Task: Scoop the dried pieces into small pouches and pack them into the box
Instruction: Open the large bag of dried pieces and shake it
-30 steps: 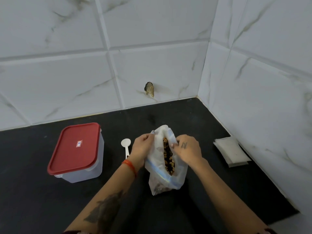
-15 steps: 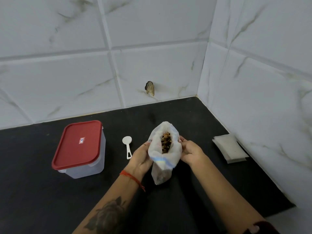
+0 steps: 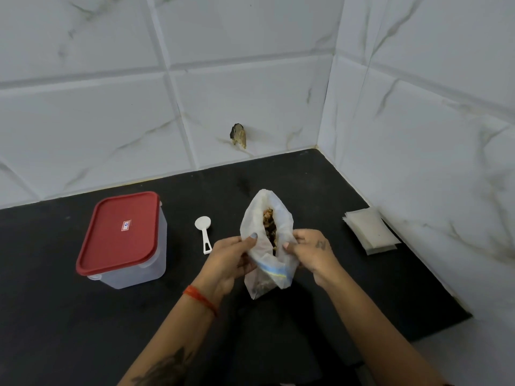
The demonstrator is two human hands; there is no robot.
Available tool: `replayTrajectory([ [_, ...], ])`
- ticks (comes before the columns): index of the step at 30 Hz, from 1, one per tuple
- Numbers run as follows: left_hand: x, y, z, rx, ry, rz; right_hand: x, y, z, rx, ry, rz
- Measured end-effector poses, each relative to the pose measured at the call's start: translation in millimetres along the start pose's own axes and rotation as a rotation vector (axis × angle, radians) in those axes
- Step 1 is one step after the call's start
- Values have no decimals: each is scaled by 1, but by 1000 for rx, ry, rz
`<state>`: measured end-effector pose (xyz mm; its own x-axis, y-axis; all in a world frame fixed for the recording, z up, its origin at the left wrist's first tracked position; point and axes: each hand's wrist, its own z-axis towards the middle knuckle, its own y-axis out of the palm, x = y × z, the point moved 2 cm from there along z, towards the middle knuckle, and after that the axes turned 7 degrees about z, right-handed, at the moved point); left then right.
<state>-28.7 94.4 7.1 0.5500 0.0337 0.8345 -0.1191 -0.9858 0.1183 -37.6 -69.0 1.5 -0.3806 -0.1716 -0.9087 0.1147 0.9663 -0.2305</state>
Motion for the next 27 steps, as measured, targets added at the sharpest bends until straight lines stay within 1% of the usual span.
replayTrajectory([
  [4,-3,1,9,-161,-94,-531,4,2,4,-146,315,887],
  [5,-6,1,12,-181,-96,-628,6,2,5,-162,376,1055],
  [6,-10,1,15,-189,-99,-698,8,2,4,-154,410,1150],
  [7,-16,2,17,-183,-109,-728,10,1,4,-138,426,1165],
  [8,-20,3,17,-173,-114,-721,13,2,3,-128,430,1121],
  [9,-24,4,17,-144,-107,-670,15,2,0,-120,422,1026],
  [10,-29,5,18,-101,-90,-585,16,2,-3,-103,402,888],
  [13,-38,2,17,115,-14,-306,13,-3,-16,-35,275,284],
  [14,-38,0,14,182,15,-202,11,-5,-21,-41,239,143],
  [15,-37,-1,10,230,45,-77,7,-5,-26,-78,222,75],
  [17,-32,-2,-1,249,86,150,2,-2,-34,-173,228,93],
  [18,-29,-2,-6,227,95,229,2,-2,-35,-185,223,121],
  [20,-24,-2,-14,129,82,277,2,-2,-34,-151,188,188],
  [22,-19,-2,-19,1,36,184,2,-2,-32,-116,182,291],
  [24,-18,-2,-20,-78,-16,-8,4,-2,-30,-117,239,457],
  [27,-20,-2,-16,-132,-43,-373,10,-3,-27,-155,410,896],
])
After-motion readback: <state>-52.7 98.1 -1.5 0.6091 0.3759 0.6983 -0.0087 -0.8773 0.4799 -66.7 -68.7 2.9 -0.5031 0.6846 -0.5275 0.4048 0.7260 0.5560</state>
